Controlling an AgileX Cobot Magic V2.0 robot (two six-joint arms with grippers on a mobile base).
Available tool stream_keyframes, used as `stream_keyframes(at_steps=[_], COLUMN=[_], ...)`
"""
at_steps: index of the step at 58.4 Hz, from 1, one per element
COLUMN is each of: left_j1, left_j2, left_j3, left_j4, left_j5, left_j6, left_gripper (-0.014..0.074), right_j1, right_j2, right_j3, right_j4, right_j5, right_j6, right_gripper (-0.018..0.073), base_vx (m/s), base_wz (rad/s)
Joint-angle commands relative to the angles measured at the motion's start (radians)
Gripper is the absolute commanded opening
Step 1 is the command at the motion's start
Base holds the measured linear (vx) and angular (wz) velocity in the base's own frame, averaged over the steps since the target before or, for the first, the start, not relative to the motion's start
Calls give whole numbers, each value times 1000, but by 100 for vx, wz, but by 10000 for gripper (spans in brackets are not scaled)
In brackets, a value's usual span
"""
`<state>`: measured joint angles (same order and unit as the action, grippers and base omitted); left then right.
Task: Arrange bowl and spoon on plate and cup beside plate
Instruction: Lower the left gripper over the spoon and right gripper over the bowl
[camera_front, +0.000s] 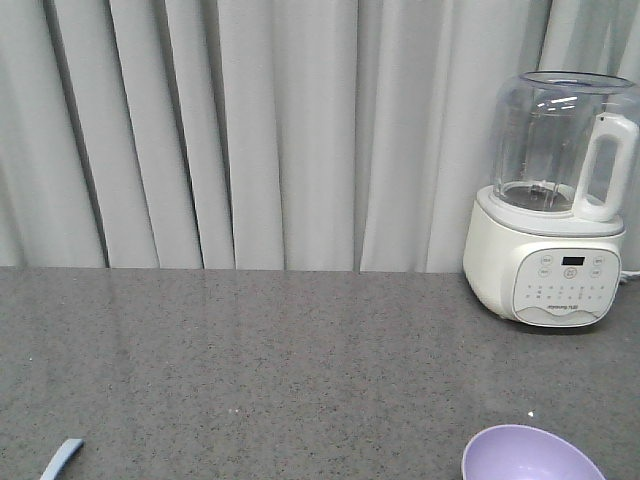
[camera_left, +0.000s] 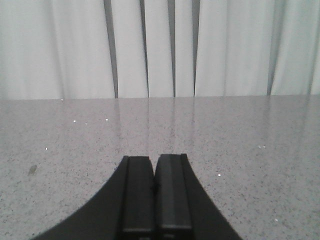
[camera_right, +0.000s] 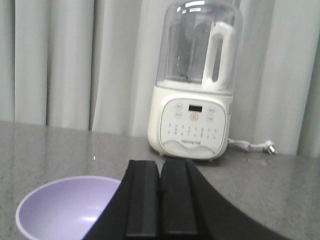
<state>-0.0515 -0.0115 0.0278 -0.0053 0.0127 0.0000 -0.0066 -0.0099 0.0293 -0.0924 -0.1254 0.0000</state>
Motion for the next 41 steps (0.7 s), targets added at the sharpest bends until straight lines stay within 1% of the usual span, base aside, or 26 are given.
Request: stream_keyframes(at_steps=[1, 7, 9, 11, 14, 21, 26, 29, 34, 38, 41], left_j1=[3, 3, 3, 3, 3, 3, 3, 3, 3, 3, 3], left_j2=[-12, -12, -12, -12, -12, 10, 78, 137, 227, 285, 326], left_j3=[17, 1, -22, -63, -131, -335, -462, -534, -604, -614, -613], left_j4=[-9, -9, -9, -8, -9, 5, 34, 52, 52, 51, 44], left_j5=[-166, -322, -336, -326, -283, -134, 5, 87, 157, 168, 176], left_j6=[0, 0, 0, 0, 15, 87, 139, 142, 142, 139, 119], left_gripper=[-6, -6, -6, -4, -3, 0, 6, 8, 15, 32, 52], right_j1=[-6, -6, -6, -6, -6, -6, -6, -6, -6, -6, -6], right_j2=[-16, -12, -2, 14, 58, 202, 324, 375, 466, 518, 554], right_j3=[14, -51, -98, -148, -241, -473, -583, -620, -647, -649, -649], right_j4=[0, 33, 44, 44, 44, 44, 44, 44, 44, 44, 44], right_j5=[-132, -124, -108, -83, -15, 138, 176, 176, 172, 174, 184], right_j6=[0, 0, 0, 0, 0, -12, -12, -12, -12, -11, -11], right_gripper=[-9, -9, -9, -9, -9, -9, -9, -9, -7, -4, -1], base_vx=[0, 0, 0, 0, 0, 0, 0, 0, 0, 0, 0], base_wz=[0, 0, 0, 0, 0, 0, 0, 0, 0, 0, 0])
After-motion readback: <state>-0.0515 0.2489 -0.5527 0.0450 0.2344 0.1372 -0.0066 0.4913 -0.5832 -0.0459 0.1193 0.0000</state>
